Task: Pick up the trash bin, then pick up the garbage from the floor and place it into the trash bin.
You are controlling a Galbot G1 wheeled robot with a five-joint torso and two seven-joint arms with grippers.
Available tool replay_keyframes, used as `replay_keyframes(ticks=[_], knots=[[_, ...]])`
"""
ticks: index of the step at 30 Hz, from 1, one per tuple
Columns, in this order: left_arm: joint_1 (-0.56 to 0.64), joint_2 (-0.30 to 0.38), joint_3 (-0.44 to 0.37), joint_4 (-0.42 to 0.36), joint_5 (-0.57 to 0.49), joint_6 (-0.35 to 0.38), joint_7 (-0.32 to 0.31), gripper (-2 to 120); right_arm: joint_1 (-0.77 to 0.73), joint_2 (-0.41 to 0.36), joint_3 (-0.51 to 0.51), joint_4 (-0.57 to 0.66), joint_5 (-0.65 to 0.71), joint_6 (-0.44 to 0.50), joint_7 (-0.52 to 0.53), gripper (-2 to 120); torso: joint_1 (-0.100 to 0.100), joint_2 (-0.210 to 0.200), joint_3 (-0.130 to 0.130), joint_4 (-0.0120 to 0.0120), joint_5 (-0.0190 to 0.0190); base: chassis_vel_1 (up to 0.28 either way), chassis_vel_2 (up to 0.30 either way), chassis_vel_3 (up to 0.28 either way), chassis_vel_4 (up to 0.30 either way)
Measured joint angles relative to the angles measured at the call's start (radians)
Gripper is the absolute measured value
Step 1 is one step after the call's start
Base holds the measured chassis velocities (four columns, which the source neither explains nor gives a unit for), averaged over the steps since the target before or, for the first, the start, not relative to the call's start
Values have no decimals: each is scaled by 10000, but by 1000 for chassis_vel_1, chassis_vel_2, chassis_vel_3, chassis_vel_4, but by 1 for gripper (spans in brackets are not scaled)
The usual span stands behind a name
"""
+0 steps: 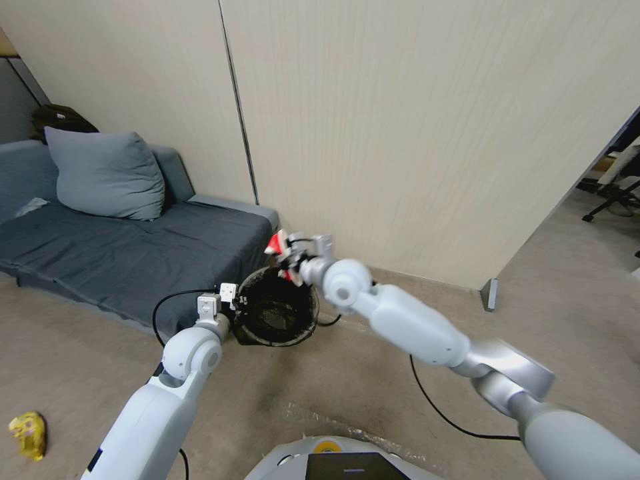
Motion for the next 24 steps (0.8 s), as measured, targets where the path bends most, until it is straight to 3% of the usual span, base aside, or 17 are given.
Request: replay_keyframes(ticks=[12, 24], knots=[[-28, -63, -41, 54, 37, 0, 14, 0, -84, 846, -900, -397, 179, -12, 742, 0, 0, 0, -1, 0, 2, 0, 0, 0, 0], [-76, -66, -87, 135, 14, 1, 21, 0, -364, 631, -908, -273, 206, -557, 1090, 41, 0, 0, -1, 0, 4, 0, 0, 0, 0]])
